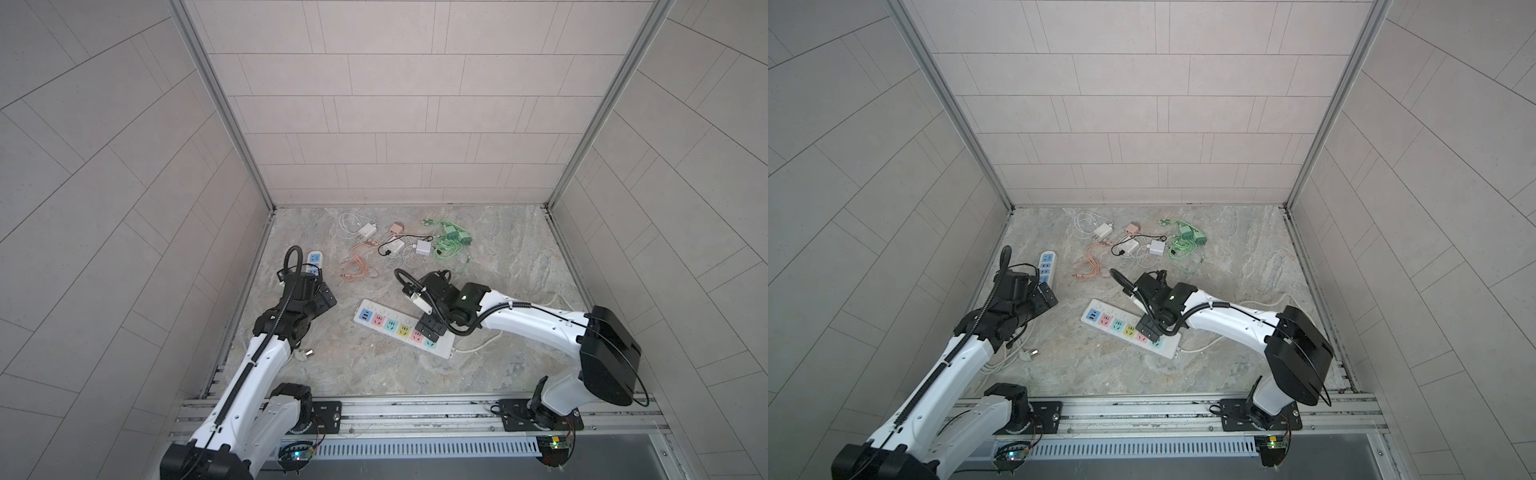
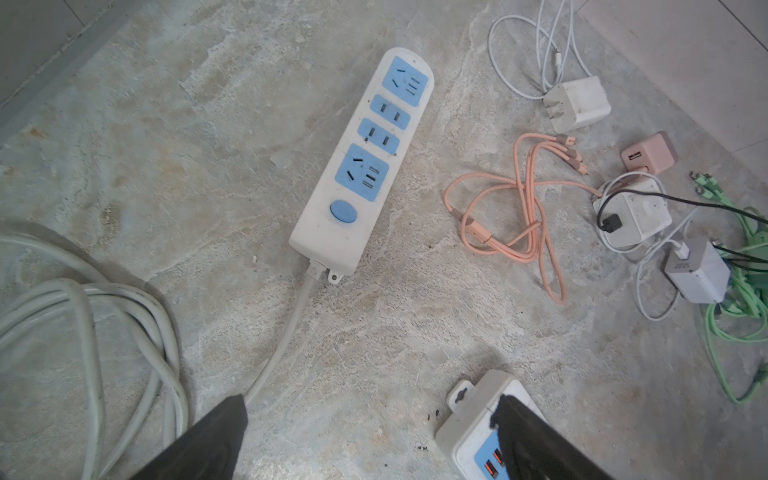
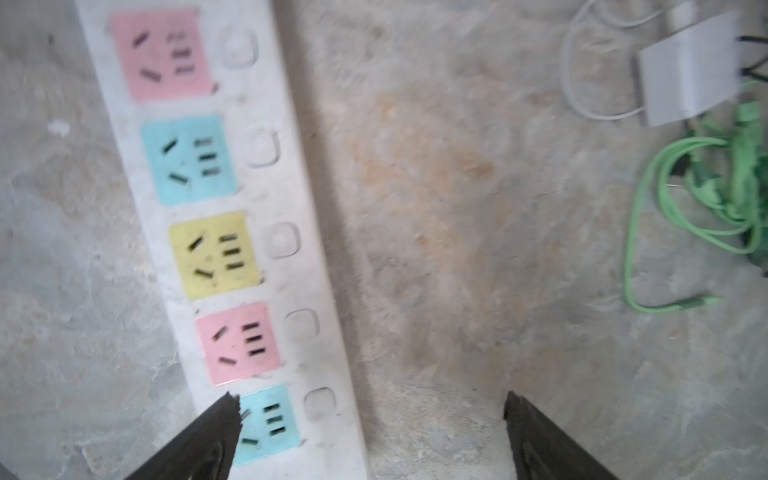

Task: Insert the plug
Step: 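Move the right gripper over the pile of chargers and cables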

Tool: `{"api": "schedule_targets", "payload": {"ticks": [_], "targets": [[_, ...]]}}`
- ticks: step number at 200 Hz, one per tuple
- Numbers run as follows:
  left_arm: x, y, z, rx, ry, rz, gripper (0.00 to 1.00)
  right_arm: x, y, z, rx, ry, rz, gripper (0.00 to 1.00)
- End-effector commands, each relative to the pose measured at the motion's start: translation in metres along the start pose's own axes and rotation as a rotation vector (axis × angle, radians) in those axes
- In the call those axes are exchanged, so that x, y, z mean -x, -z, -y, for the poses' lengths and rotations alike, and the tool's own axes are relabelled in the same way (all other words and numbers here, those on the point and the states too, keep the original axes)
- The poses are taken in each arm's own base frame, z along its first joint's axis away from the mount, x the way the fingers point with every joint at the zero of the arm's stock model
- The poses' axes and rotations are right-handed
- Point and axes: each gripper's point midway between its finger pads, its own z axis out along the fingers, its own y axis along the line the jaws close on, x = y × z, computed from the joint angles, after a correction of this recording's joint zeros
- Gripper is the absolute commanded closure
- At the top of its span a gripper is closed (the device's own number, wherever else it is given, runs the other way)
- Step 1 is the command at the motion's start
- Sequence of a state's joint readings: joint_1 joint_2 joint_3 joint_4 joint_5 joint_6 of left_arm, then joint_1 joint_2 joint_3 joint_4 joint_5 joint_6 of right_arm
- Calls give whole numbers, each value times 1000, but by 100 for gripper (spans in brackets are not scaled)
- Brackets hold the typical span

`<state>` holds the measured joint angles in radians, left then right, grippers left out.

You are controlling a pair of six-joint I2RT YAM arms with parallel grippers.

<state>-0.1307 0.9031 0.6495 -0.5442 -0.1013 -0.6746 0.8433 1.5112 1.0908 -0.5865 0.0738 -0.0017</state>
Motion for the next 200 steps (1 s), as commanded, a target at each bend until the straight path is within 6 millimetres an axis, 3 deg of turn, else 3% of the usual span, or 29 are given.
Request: {"api": "schedule_targets", "payload": {"ticks": [1, 38, 92, 146, 200], "targets": [[9, -3, -1, 17, 53, 34, 0, 26, 27, 39, -34, -162, 139, 1], [4, -14, 6, -21, 93, 21, 0, 40, 49, 106, -69, -449, 314, 1], [-4, -31, 19, -35, 66, -70, 0, 42, 54, 190, -229, -788, 428, 1], [-6, -26, 46, -154, -33, -127, 0, 51, 20, 201, -191, -826, 325, 1], [-4, -19, 39, -155, -46, -81, 0, 41, -21, 219, -203, -823, 203, 1]]}}
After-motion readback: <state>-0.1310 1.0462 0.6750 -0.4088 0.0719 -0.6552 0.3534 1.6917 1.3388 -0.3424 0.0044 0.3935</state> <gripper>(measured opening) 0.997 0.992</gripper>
